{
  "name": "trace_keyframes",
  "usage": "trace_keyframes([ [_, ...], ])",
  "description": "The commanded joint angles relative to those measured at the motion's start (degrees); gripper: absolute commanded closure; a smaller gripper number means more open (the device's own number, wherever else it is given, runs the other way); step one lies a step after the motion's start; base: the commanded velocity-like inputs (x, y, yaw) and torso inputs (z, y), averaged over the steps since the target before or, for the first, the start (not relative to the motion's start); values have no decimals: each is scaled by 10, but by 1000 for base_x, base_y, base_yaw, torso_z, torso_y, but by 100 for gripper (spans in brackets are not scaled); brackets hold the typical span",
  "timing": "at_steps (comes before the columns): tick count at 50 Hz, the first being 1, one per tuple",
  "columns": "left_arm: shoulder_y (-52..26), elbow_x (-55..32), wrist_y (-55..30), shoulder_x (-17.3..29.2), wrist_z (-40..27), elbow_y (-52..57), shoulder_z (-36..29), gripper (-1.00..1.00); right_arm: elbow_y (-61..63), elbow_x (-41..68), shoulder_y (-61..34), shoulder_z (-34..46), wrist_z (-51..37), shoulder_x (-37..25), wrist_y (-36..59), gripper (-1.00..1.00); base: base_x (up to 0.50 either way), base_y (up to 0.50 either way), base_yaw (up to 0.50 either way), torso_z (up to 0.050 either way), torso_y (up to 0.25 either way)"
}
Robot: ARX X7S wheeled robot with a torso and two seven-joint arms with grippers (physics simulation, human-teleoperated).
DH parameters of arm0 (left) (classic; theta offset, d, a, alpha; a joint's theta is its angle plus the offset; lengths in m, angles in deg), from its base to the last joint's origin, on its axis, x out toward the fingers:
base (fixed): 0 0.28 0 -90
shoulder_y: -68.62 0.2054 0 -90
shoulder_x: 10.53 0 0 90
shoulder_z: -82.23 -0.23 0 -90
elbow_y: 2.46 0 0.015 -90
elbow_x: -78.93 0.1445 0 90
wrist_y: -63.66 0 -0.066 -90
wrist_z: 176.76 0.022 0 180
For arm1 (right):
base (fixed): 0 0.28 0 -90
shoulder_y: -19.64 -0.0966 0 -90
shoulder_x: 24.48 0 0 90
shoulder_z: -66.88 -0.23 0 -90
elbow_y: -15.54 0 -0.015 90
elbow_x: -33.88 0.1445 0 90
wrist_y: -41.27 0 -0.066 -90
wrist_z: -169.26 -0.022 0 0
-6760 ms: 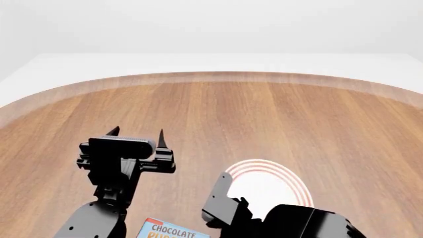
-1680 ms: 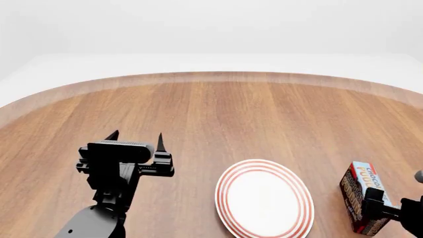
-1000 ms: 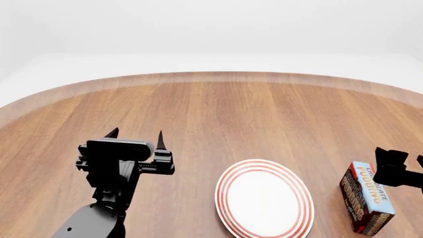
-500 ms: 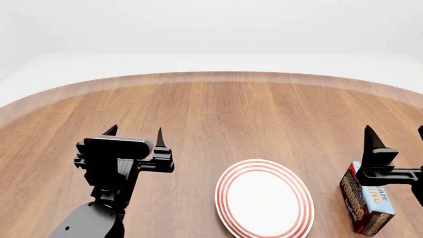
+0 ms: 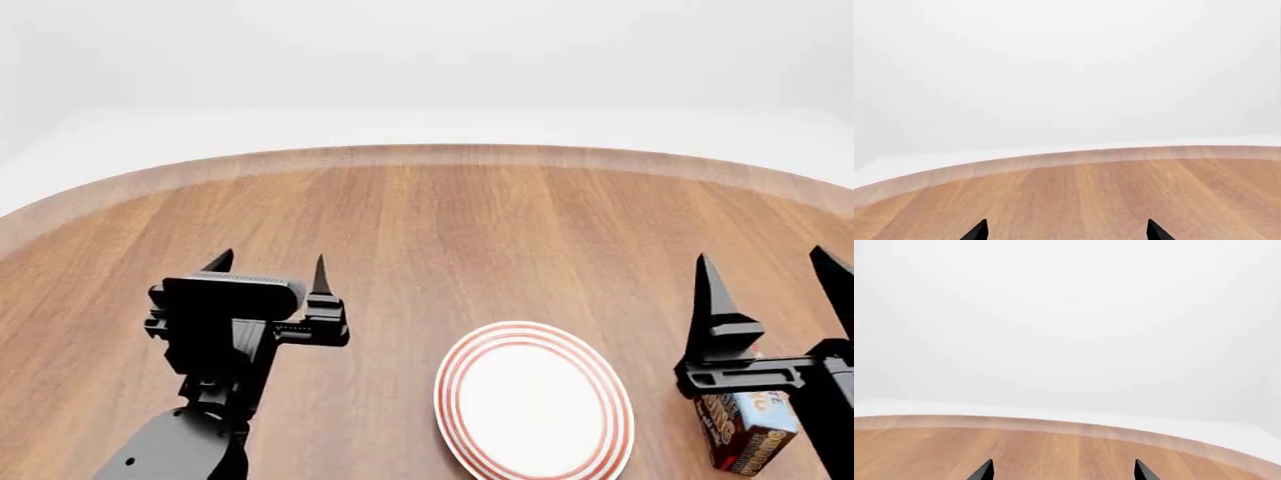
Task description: Put the chocolate pudding to the right of the plate.
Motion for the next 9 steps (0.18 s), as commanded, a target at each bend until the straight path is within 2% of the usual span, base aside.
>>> trace_keyframes([
  [1, -1, -2, 0, 1, -2, 1, -1, -100, 4, -22, 13, 32, 9, 12, -36, -100, 0, 0, 0, 0, 0],
  [7, -2, -3, 1, 2, -2, 2, -3, -100, 3, -38, 5, 62, 5, 15, -46, -100, 0, 0, 0, 0, 0],
  [8, -2, -2, 2, 1, -2, 0, -4, -100, 0, -82, 2, 109, 4, 16, -62, -100, 0, 0, 0, 0, 0],
  [9, -2, -3, 2, 1, -1, 0, -3, -100, -4, -95, 3, 122, 6, 17, -70, -100, 0, 0, 0, 0, 0],
])
